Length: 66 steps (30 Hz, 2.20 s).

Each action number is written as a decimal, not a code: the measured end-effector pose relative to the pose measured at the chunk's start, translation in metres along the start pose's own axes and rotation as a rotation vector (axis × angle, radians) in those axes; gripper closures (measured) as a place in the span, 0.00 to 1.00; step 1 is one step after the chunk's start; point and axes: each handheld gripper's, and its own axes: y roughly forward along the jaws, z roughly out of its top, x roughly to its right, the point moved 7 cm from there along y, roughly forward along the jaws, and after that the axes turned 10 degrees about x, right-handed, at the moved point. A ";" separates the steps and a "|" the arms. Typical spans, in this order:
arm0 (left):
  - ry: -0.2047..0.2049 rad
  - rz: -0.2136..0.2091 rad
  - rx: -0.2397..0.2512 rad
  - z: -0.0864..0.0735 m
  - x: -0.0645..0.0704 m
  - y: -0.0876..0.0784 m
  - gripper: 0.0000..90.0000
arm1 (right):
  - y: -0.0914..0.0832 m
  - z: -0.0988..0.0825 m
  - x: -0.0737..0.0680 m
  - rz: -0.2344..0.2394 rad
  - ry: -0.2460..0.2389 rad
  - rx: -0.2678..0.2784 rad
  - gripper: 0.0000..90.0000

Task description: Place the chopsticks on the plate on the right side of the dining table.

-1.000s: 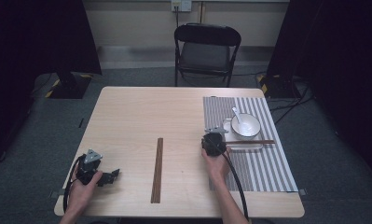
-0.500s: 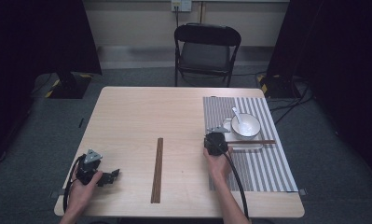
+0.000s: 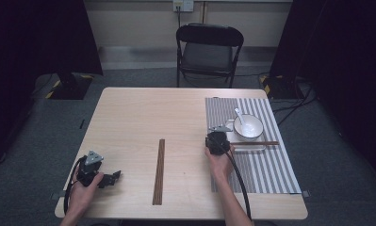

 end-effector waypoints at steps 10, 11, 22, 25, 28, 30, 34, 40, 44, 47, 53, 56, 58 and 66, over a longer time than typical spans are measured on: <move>0.000 -0.001 0.000 0.000 0.000 0.000 0.00 | -0.003 -0.001 0.004 -0.006 0.003 0.004 0.96; -0.002 -0.001 0.000 0.000 0.000 0.000 0.00 | -0.004 -0.001 0.004 -0.003 0.004 0.004 0.96; 0.000 0.000 0.000 0.000 0.000 0.000 0.00 | -0.045 0.009 0.030 -0.028 -0.003 0.066 0.95; 0.001 -0.001 0.000 0.000 0.000 0.000 0.00 | -0.057 0.010 0.043 -0.050 -0.001 0.072 0.95; 0.001 -0.001 0.000 0.000 0.000 0.000 0.00 | -0.062 0.003 0.060 -0.079 0.009 0.060 0.95; 0.001 0.000 -0.001 0.000 0.000 0.000 0.00 | -0.064 -0.006 0.071 -0.100 0.020 0.042 0.95; 0.000 -0.001 0.000 0.000 0.000 0.000 0.00 | -0.066 -0.019 0.091 -0.138 0.048 0.022 0.95; 0.001 -0.001 0.000 0.000 0.000 0.000 0.00 | -0.069 -0.020 0.110 -0.175 0.065 0.021 0.95; 0.000 -0.001 0.000 0.000 0.000 0.000 0.00 | -0.068 -0.023 0.116 -0.190 0.074 0.011 0.95; 0.001 -0.001 0.000 0.000 0.000 0.000 0.00 | -0.066 -0.026 0.119 -0.198 0.077 0.003 0.95; 0.001 -0.001 0.000 0.000 0.000 0.000 0.00 | -0.068 -0.027 0.125 -0.216 0.073 0.003 0.95; 0.001 0.000 -0.001 0.000 0.000 0.000 0.00 | -0.069 -0.030 0.128 -0.222 0.080 0.007 0.95; 0.000 -0.001 0.000 0.000 0.000 0.000 0.00 | -0.071 -0.031 0.132 -0.228 0.084 0.013 0.94; 0.001 0.000 -0.001 0.000 0.000 0.000 0.00 | -0.073 -0.032 0.138 -0.244 0.089 0.012 0.94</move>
